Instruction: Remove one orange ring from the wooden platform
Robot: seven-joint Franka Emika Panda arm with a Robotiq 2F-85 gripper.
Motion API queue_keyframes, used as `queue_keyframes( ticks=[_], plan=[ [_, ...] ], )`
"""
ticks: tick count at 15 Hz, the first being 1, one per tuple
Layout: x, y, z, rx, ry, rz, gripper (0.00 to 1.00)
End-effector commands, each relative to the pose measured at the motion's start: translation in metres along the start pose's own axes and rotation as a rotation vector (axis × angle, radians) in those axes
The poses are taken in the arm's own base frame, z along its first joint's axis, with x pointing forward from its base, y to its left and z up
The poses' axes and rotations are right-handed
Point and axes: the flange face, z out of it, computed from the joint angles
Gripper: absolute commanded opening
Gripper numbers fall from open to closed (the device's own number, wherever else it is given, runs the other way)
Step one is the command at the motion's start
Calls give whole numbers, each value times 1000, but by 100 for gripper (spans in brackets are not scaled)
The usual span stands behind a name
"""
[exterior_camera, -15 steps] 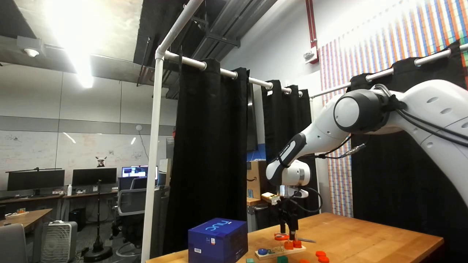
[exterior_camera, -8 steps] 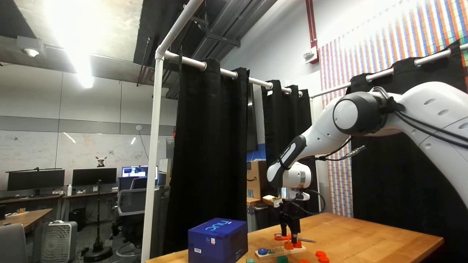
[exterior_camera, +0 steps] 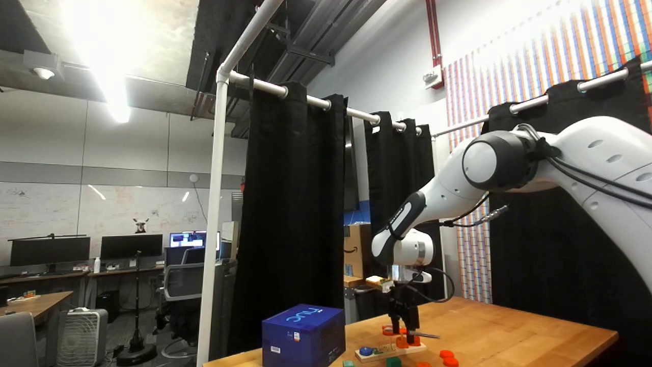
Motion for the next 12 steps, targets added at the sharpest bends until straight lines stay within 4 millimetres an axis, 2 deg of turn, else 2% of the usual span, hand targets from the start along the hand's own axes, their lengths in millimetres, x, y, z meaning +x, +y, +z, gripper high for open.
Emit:
queue_keyframes(
  ticks=[1, 2, 3, 9, 12],
  plan=[
    [-5, -7, -1, -4, -22, -16, 75],
    [-5, -7, -1, -4, -22, -18, 73],
    [-5, -7, -1, -4, -22, -18, 66],
    [-2, -6, -7, 0, -10, -16, 19],
    [-2, -6, -8, -1, -9, -16, 21]
  ],
)
